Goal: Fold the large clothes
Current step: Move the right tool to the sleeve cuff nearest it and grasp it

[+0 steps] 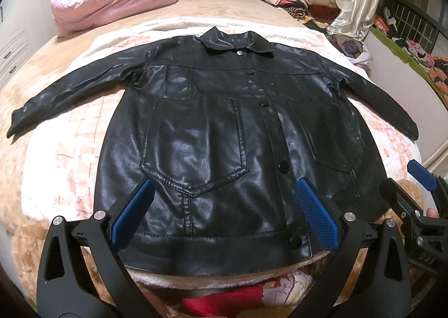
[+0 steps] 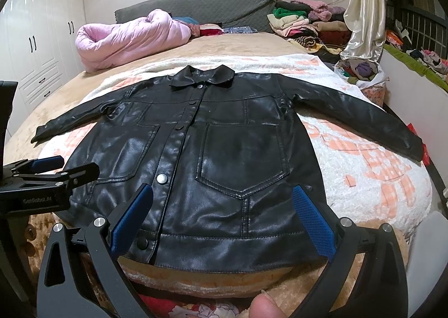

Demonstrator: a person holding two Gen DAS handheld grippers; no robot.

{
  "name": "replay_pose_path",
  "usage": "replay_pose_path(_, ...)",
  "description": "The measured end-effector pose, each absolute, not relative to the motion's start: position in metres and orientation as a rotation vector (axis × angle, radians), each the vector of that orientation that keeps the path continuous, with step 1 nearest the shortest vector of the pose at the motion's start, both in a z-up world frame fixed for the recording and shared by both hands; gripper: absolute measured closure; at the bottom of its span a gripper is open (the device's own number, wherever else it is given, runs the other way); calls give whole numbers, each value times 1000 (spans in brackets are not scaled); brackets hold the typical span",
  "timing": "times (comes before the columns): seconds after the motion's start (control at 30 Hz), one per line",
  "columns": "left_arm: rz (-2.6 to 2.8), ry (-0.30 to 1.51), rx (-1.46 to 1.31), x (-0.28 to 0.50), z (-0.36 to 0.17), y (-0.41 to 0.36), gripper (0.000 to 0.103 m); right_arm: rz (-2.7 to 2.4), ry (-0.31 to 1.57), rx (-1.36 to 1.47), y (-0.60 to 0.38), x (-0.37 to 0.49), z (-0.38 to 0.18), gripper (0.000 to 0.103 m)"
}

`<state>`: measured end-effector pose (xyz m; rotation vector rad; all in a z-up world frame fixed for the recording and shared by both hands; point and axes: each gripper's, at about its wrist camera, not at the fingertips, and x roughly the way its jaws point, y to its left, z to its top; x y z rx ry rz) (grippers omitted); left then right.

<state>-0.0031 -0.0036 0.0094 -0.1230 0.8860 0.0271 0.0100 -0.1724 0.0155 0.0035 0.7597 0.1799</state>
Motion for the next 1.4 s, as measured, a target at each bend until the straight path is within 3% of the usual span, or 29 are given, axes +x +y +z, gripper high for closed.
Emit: replay_pose_path(1.4, 18, 911, -159, 176, 31, -3, 8, 21, 773, 74, -205, 186, 39, 4)
